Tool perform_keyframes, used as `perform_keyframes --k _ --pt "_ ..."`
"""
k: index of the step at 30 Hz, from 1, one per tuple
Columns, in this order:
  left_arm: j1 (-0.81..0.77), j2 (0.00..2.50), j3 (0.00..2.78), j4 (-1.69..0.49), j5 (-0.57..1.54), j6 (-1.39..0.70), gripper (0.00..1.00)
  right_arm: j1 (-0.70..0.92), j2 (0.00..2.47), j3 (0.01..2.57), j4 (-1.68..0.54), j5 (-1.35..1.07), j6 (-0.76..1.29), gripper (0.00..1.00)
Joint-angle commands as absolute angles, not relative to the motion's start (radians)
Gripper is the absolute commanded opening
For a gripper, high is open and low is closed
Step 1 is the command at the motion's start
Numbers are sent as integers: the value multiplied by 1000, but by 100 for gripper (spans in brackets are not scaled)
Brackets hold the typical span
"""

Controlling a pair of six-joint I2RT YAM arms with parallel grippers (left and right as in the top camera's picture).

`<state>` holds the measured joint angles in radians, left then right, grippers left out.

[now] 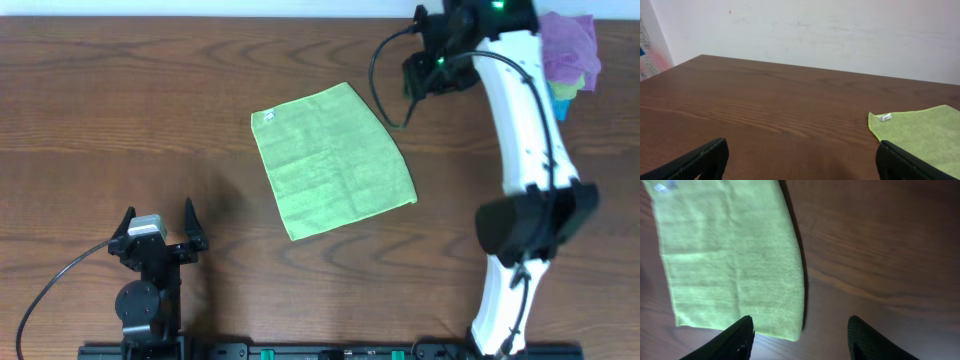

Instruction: Fold the cloth

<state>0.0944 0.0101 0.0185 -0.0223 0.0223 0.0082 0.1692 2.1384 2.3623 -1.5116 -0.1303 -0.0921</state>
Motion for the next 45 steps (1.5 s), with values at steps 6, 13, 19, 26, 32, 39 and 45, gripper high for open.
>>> perform_keyframes --k 6,13,19,26,32,39,45 --pt "91 4 5 -78 1 23 95 166 1890 2205 -1492 -109 -130 64" --pt "91 4 5 -78 1 23 96 172 1694 1862 -1375 -124 -129 64" --pt "91 4 5 -78 1 23 95 230 1595 1556 -1231 -257 -128 59" --pt "91 4 5 -78 1 23 95 393 1586 1274 -1010 -378 -83 54" --pt "91 4 5 -78 1 23 95 530 1590 1147 -825 -393 -9 27" --pt "91 4 5 -78 1 23 95 627 1635 1111 -710 -397 30 1" --pt "91 4 5 -78 1 23 96 663 1749 1111 -598 -434 67 1"
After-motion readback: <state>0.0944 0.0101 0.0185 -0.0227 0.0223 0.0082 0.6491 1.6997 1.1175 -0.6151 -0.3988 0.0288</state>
